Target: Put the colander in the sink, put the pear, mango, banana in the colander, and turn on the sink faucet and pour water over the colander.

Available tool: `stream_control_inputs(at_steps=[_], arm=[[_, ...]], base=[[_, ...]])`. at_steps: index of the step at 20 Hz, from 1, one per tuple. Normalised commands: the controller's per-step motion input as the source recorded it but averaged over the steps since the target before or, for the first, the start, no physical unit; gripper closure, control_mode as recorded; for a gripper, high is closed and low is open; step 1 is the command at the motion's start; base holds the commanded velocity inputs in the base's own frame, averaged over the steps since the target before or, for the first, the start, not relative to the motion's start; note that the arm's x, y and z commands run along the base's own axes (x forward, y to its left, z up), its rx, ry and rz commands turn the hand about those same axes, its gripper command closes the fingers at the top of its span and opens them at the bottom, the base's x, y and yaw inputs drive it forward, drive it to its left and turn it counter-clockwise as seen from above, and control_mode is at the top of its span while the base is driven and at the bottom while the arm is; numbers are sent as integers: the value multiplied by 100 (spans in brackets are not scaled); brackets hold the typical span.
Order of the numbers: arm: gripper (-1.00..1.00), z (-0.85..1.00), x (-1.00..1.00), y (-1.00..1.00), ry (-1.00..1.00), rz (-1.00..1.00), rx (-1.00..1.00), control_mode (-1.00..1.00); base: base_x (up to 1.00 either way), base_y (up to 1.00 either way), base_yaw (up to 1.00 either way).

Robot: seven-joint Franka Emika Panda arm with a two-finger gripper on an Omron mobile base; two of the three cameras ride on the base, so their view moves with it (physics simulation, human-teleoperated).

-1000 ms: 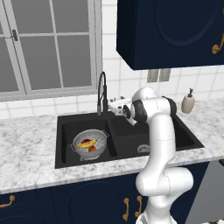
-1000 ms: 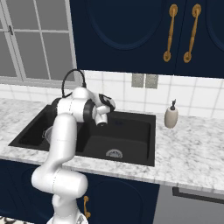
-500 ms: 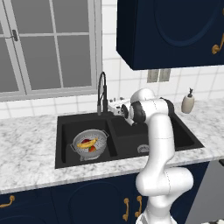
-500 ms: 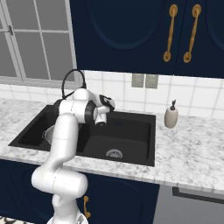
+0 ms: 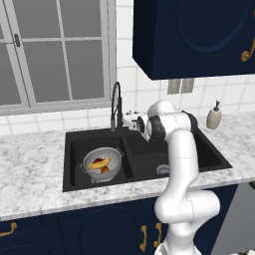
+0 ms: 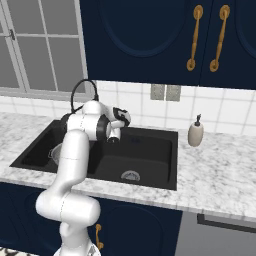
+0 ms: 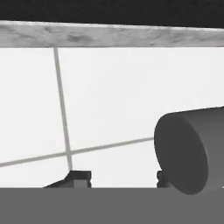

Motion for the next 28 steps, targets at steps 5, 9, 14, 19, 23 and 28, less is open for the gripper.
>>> stream_control_inputs(at_steps=[5, 9, 14, 19, 23, 28], arm=[[100, 0, 16, -73, 0, -3, 13, -100], [100, 0, 1, -100, 0, 0, 28, -100], [100, -2, 0, -100, 0, 0, 32, -100], [100, -3, 0, -100, 3, 0, 27, -100], [100, 0, 0, -100, 0, 0, 30, -100], [100, 33, -31, -92, -10, 2, 37, -100]], base=[[0, 0, 0], [0, 0, 0], [0, 0, 0], [0, 0, 0], [0, 0, 0], [0, 0, 0]])
